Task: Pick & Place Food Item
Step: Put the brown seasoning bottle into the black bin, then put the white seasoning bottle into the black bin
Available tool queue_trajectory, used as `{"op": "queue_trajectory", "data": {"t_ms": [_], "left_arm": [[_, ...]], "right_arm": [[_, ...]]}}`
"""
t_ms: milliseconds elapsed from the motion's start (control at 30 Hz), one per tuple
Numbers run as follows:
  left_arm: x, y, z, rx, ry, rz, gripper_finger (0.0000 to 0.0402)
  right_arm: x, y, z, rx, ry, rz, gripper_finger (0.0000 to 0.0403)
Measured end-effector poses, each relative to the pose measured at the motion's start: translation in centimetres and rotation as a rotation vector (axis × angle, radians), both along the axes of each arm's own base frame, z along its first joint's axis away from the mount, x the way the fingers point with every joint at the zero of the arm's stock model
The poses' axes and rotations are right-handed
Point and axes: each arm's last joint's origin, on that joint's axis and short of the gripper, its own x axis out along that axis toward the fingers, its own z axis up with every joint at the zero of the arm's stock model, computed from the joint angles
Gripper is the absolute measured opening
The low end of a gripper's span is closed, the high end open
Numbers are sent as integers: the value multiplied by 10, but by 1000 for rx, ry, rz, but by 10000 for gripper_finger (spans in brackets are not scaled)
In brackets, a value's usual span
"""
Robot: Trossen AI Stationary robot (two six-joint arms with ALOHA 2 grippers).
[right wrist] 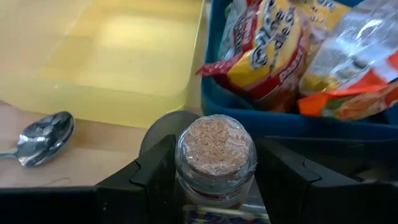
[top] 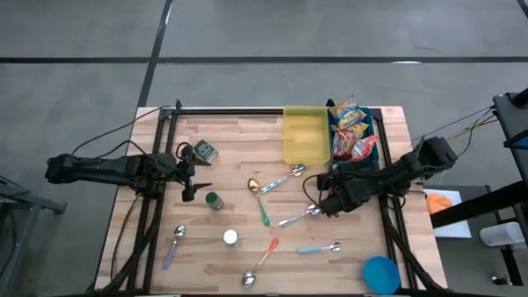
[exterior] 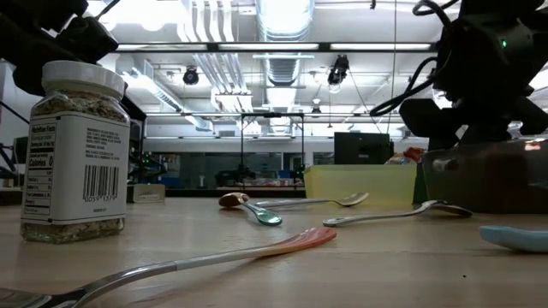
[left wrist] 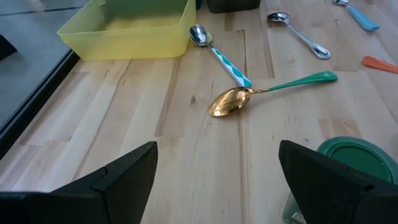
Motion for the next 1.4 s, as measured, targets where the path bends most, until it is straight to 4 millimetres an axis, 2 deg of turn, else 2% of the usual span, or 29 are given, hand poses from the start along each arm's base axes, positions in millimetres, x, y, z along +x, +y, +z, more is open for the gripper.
{"op": "queue_trajectory", "data": {"t_ms": [267,533,967,1200,1400], "left_arm": [[0,0,0,0,0,0,340],[0,0,0,0,0,0,340],[0,0,0,0,0,0,340],[0,0,0,0,0,0,340],[0,0,0,0,1,0,340]], "right_arm": [[4,2,-10,7,10,-20,184],[3,2,-8,19,8,-20,186],[2,2,-7,24,12,-16,277],[1,1,-5,18,26,-16,284],[-1,1,9,13,45,-17,285]]}}
